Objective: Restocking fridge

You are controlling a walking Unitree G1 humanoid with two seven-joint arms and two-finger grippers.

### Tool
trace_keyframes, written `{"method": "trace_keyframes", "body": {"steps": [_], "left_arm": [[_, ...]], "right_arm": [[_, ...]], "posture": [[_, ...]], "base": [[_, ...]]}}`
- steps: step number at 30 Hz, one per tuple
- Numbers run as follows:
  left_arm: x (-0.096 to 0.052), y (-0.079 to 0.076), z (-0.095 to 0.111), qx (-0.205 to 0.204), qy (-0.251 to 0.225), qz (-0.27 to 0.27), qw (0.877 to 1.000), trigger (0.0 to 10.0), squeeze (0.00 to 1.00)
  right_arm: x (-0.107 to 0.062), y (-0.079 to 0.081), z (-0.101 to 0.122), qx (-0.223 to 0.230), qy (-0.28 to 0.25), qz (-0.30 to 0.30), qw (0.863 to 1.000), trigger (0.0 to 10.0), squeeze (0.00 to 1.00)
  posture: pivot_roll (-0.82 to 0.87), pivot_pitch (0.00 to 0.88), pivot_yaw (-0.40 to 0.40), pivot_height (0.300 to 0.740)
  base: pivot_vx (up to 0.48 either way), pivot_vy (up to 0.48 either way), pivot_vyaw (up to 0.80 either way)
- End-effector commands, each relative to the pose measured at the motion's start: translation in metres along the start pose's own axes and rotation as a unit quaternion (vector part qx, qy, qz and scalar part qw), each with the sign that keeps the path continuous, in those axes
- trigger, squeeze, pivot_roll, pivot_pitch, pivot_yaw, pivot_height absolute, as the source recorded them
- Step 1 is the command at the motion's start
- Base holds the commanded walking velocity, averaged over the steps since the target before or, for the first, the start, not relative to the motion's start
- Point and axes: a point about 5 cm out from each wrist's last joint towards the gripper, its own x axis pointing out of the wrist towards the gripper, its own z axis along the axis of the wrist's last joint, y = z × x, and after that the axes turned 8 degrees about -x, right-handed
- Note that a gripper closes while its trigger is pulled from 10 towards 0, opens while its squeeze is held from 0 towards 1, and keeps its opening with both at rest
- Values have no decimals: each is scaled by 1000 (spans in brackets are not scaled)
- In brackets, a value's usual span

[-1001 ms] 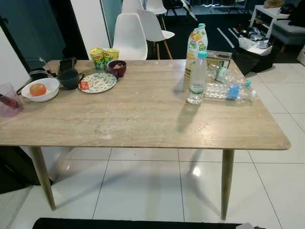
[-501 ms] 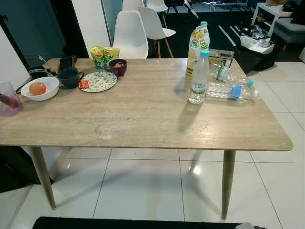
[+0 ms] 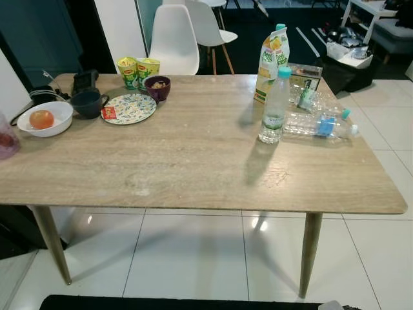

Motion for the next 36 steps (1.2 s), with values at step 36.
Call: {"method": "trace_keyframes", "body": {"steps": [36], "left_arm": [[1,-25,53,38,-92,-53,994,10000,0]], "right_arm": [[0,1,-4,8,5,1,1000,10000,0]], "posture": [[13,0,-35,740]], "base": [[191,-64,-171]]}}
